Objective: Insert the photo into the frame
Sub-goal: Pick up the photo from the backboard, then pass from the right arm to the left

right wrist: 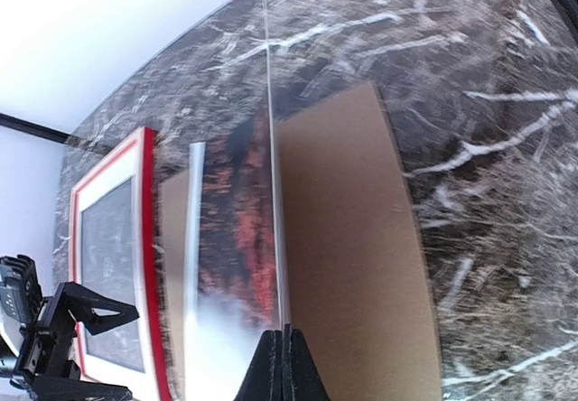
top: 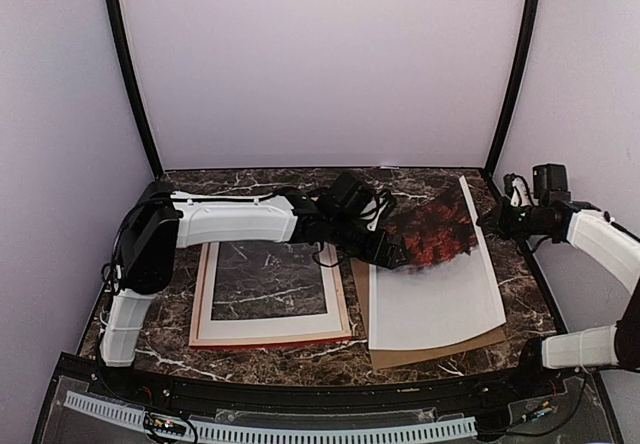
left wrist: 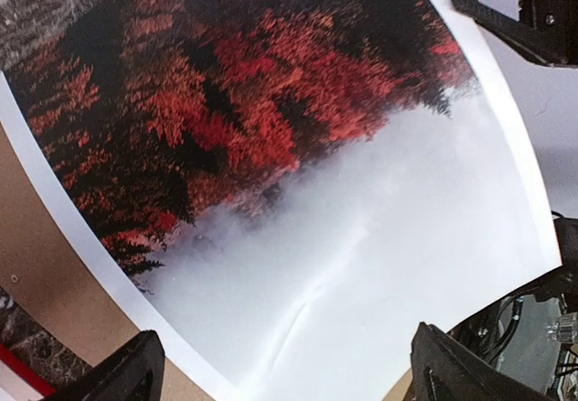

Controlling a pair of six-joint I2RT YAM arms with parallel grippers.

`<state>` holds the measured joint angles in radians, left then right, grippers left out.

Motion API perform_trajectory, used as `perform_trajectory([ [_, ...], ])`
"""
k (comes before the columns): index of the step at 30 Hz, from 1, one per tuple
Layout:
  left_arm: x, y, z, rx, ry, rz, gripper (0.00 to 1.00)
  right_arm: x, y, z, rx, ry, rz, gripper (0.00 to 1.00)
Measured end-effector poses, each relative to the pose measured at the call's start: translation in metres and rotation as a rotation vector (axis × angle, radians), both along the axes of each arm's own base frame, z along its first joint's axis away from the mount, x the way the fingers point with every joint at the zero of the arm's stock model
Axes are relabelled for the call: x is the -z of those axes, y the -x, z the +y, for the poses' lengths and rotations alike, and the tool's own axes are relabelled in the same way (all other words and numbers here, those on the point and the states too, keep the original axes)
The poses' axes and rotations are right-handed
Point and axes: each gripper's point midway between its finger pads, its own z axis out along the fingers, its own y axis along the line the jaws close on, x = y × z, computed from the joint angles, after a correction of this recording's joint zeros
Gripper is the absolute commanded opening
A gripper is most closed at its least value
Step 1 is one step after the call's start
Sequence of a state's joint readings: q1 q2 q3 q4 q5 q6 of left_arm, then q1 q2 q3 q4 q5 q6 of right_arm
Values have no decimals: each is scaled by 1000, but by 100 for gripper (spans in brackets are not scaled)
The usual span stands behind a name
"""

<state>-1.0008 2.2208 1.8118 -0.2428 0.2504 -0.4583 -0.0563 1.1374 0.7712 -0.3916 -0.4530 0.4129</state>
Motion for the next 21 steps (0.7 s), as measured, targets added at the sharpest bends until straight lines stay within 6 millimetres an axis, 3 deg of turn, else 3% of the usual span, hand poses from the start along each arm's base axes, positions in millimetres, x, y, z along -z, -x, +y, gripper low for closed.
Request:
perform_trajectory([
  [8, -85, -8, 6, -8, 134, -65, 97, -76, -5, 60, -119, -21, -103, 0],
  [12, -113, -8, 6, -9, 193, -68, 96, -107, -1, 95, -181, -55, -158, 0],
  [16, -134, -12, 12, -37, 242, -62, 92, -108, 9, 128, -236, -79, -147, 0],
  [21, -149, -16, 34, -101, 292, -29, 90, -93, 21, 168, -295, -70, -104, 0],
])
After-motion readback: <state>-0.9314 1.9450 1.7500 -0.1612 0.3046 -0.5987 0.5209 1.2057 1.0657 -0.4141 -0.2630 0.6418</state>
